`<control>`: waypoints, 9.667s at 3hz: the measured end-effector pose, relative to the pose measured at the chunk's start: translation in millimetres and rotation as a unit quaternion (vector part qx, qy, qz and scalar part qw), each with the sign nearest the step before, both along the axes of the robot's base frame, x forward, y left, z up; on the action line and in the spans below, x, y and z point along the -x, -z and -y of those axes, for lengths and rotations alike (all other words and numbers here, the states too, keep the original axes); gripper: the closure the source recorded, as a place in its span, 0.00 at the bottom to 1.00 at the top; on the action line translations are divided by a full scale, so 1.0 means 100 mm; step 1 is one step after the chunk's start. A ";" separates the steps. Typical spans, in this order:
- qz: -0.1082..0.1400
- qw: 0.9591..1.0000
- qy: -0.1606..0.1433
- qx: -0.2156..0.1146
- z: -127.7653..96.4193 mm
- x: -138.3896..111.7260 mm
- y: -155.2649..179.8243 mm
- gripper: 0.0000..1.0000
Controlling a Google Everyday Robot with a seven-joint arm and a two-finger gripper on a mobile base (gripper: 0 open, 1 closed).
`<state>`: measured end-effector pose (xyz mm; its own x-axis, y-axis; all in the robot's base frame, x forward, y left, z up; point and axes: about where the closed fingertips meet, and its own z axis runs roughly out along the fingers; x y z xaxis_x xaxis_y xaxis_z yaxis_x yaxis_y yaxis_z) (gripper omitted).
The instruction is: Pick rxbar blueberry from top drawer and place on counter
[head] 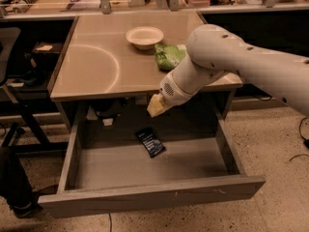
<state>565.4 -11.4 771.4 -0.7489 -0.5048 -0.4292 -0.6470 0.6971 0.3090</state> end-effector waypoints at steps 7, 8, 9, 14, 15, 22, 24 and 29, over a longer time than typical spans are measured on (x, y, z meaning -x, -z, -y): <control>0.000 1.000 0.000 0.000 0.00 0.00 0.00 0.00; -0.025 1.000 0.000 0.001 -0.10 0.06 0.21 0.00; -0.059 0.998 0.003 0.012 -0.26 0.09 0.52 0.00; -0.080 0.985 0.117 0.095 -0.44 -0.06 1.34 0.00; -0.078 0.982 0.134 0.104 -0.44 -0.09 1.45 0.00; -0.087 0.980 0.133 0.123 -0.65 -0.15 1.86 0.88; -0.087 0.980 0.133 0.123 -0.65 -0.15 1.86 1.00; -0.136 0.967 0.173 0.131 0.01 -0.06 1.50 1.00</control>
Offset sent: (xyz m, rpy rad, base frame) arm 0.0000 0.0000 0.0000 0.0000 0.0000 0.0000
